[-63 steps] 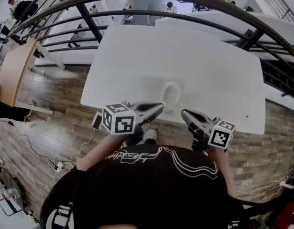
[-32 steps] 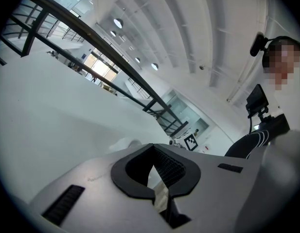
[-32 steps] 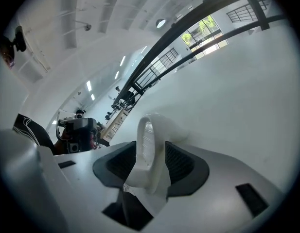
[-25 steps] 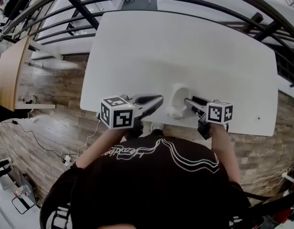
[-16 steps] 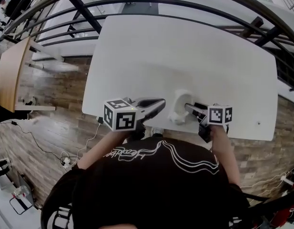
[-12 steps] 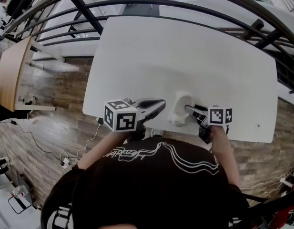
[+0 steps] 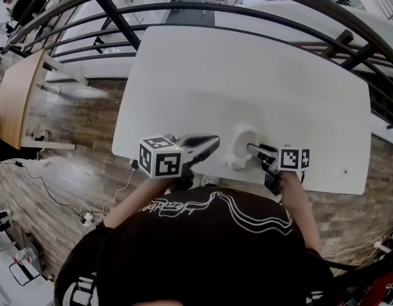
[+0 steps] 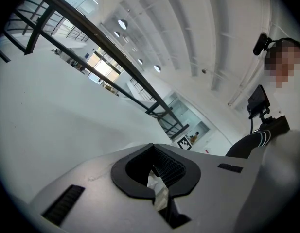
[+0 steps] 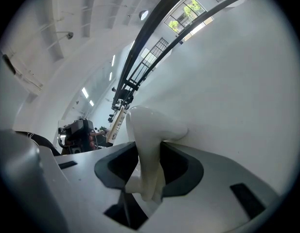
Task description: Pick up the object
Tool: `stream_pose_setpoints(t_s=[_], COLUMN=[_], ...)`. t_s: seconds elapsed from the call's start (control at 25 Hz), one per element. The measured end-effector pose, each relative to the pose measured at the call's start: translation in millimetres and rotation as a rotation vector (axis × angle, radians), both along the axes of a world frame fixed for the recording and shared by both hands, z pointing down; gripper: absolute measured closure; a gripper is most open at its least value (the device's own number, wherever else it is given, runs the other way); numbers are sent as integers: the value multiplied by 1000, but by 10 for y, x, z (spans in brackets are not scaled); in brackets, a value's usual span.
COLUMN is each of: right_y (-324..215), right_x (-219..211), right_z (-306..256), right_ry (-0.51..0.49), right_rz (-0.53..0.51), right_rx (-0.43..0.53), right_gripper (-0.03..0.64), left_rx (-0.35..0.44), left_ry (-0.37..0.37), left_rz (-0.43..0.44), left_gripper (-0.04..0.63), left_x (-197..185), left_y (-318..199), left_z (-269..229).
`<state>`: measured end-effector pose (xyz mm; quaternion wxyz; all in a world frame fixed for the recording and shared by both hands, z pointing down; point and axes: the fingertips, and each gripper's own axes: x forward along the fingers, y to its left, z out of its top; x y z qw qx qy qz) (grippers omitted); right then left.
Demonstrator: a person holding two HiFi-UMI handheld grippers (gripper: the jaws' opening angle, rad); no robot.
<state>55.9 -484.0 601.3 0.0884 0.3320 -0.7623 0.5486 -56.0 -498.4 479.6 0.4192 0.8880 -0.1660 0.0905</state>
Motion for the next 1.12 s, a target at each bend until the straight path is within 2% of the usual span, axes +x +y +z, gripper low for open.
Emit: stream_pose_setpoints(t_s=[0.32, 0.68, 1.12], right_y=[48, 106, 766], right_x=[23, 65, 251], right_z=[-100, -453, -1121], right_ry=[6, -49, -137], right_rz=[26, 87, 112], right_rx=[43, 125, 298], right_gripper=[484, 485, 485], left_rx=[8, 24, 71], left_ry=[-11, -8, 6], left_rz=[-10, -26, -42], left_gripper=[588, 588, 588], left_x=[-27, -20, 166], left_y=[79, 244, 943], left_z=[-68, -157, -313])
